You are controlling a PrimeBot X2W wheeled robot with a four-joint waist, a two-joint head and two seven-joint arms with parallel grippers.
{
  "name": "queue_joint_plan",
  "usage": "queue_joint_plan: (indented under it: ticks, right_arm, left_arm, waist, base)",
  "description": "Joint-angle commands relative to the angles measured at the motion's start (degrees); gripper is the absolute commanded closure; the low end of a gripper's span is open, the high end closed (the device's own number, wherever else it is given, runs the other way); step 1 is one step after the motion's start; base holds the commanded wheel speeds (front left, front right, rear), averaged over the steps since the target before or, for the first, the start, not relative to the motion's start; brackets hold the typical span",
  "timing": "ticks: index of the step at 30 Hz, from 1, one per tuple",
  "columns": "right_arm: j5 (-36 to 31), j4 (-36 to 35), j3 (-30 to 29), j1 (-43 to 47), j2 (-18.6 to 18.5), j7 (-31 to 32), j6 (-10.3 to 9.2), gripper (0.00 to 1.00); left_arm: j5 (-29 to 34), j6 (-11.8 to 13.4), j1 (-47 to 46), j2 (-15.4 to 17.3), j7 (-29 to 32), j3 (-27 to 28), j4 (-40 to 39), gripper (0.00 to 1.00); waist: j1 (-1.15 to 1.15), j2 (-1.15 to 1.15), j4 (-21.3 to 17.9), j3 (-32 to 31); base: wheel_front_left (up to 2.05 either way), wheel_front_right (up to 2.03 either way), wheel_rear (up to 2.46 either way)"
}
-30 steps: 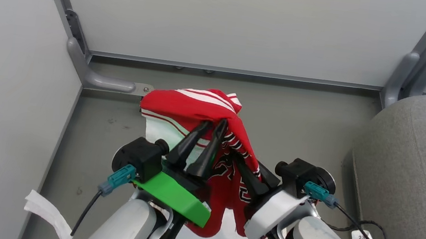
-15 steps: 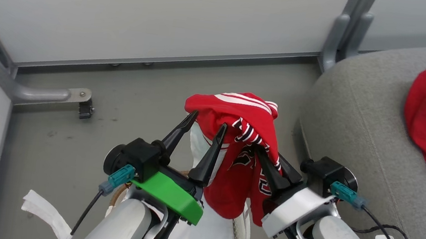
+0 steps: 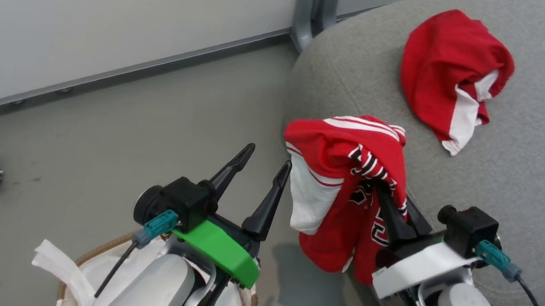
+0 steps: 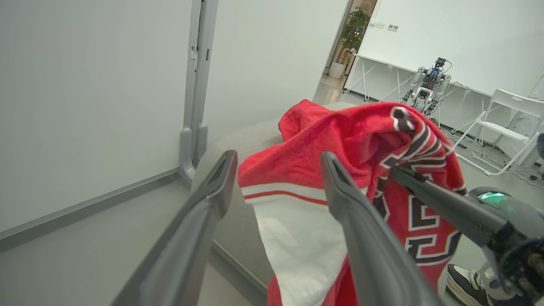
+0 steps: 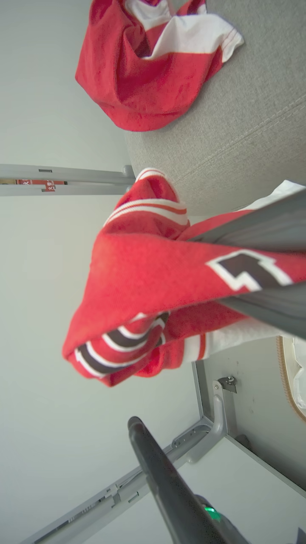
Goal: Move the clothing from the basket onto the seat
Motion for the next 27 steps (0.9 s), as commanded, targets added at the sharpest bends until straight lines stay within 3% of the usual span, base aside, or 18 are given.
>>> queue_joint_plan:
  ticks: [1, 8, 13, 22, 27]
  right_arm:
    - [0.2, -0.6, -0.89, 0.96, -0.27, -0.04, -0.06, 1.0]
    - [-1.72, -4.11, -6.16, -1.04, -3.84, -0.04, -0.06, 1.0]
    - [-3.42, -5.09, -10.36, -6.98, -9.88, -0.03, -0.07, 1.0]
    - [-6.15, -1.14, -21.79, -18.9, -21.56, -0.03, -0.07, 1.0]
    - [-7.51, 3.22, -27.51, -25.85, -24.96, -0.03, -0.07, 1.0]
  left_arm:
    - [-0.12, -0.12, 0.18, 0.51, -0.03, 0.09, 0.16, 0.0]
    - [-0.14, -0.12, -0.45, 0.73, -0.03, -1.03, 1.19, 0.0]
    - [-0.24, -0.12, -2.08, 1.62, -0.03, -1.05, 1.41, 0.0]
    - [0.25, -0.12, -6.89, 3.94, -0.03, -3.62, 1.89, 0.0]
    - [0.48, -0.12, -10.71, 5.07, -0.02, -5.49, 1.85, 0.0]
  waist:
    - [0.0, 0.0, -5.45, 1.62]
    - [0.0, 0.0, -6.28, 3.81]
    - [0.0, 0.0, -5.93, 7.94]
    - [0.0, 0.0, -1.96, 18.01]
    - [0.0, 0.0, 0.63, 23.61]
  base:
    - [0.0, 0.0, 0.0]
    - [0.0, 0.0, 0.0]
    - [0.0, 0.0, 0.0]
    - [0.0, 0.0, 0.0]
    - [0.0, 0.0, 0.0]
